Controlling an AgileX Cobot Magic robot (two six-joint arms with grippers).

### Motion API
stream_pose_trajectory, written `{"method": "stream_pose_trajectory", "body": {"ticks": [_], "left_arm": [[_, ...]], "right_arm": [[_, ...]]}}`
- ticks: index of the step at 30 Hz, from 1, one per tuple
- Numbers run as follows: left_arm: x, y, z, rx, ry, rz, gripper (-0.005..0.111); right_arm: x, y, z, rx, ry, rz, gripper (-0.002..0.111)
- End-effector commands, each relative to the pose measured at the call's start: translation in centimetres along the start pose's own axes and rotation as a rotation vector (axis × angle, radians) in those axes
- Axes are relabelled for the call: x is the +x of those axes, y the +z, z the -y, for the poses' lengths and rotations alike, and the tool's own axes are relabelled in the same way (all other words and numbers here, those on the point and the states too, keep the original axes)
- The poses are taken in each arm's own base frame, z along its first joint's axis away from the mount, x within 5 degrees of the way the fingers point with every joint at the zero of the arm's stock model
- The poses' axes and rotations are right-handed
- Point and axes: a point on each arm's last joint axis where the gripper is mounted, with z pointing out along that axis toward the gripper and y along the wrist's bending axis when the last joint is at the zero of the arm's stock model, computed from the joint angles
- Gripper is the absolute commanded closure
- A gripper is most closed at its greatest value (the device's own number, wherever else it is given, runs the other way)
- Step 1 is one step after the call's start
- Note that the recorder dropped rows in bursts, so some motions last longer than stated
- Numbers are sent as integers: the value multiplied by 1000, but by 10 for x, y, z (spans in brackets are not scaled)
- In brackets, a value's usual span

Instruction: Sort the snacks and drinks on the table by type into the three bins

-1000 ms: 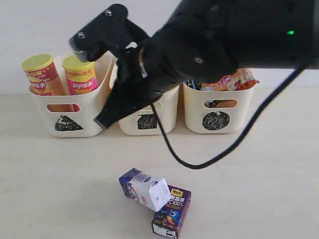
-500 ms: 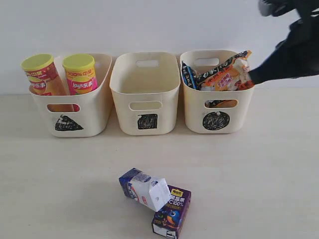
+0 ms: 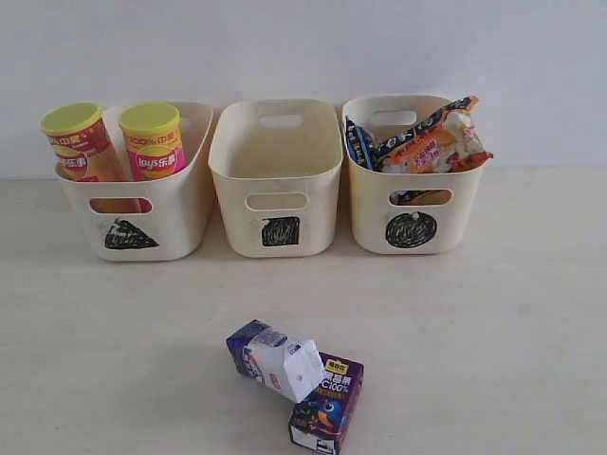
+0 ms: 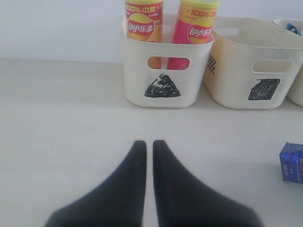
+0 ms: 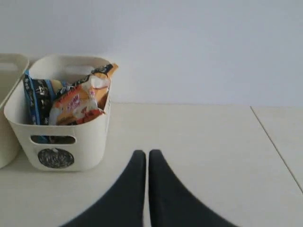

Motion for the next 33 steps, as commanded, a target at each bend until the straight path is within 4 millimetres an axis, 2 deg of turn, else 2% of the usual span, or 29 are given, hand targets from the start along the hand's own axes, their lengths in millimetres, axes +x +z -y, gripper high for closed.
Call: {"method": "stream_pose_trajectory", "body": {"ticks": [1,4,7,12,26,29,33], "left_arm": [[0,0,0,-2,-13,10,102],[0,0,0,-2,-13,10,102],[0,0,0,-2,-13,10,102],[0,0,0,-2,-13,10,102],[0,0,0,-2,-13,10,102],[0,0,0,-2,-13,10,102],[0,0,0,-2,-13,10,102]], "right_arm": [[0,-26,4,-7,47,102,109],[-2,-43,7,-9,76,167,109],[-2,-48,8,-10,104,182,109],[5,-48,8,4,20,174,109],[99,-44,9,37,-23,143,109],[109,-44,8,37,-21,132,109],[111,-43,9,39,-17,119,109]]}}
